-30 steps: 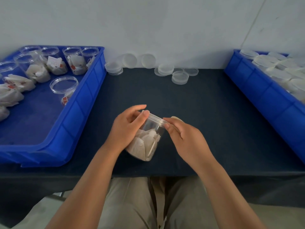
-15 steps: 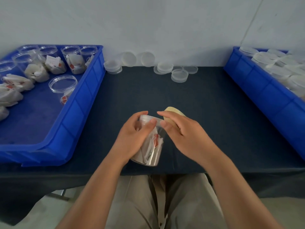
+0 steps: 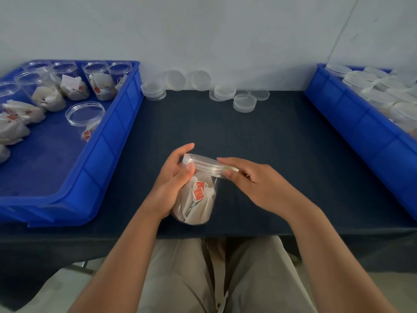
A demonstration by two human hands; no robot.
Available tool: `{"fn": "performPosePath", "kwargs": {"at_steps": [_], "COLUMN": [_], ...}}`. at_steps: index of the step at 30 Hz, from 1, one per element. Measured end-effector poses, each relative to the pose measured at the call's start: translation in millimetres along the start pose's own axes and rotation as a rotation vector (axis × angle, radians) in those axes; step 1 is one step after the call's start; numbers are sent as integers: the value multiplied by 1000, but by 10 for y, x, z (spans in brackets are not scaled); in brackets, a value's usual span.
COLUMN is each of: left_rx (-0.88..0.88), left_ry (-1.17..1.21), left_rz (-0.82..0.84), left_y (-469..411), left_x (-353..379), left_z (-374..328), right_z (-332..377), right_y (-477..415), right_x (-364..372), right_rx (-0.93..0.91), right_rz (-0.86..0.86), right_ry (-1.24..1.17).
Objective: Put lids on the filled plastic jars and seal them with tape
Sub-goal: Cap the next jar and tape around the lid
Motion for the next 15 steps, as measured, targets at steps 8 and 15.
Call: {"fn": "performPosePath", "kwargs": {"at_steps": [8,15], "left_rx": [-4,-48], "left_ry": [-363,-541], "left_rz": [62,-7], "left_y": [-139,7], "left_x": [-79,139], "left_z": [-170,-360], "right_z": [36,233], "right_y": [128,197], "right_x": [148,184], "right_rx": [28,31], "right_rz": [-241,-279], "right_ry": [117,275]}}
Point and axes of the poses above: each hand's wrist, its own y-axis away from the middle knuckle, its own x-axis out of the palm, z = x × y, the point moved 5 cm from there along -y, towards the middle knuckle, and after that the axes turned 7 degrees about x, right-handed, at the moved point
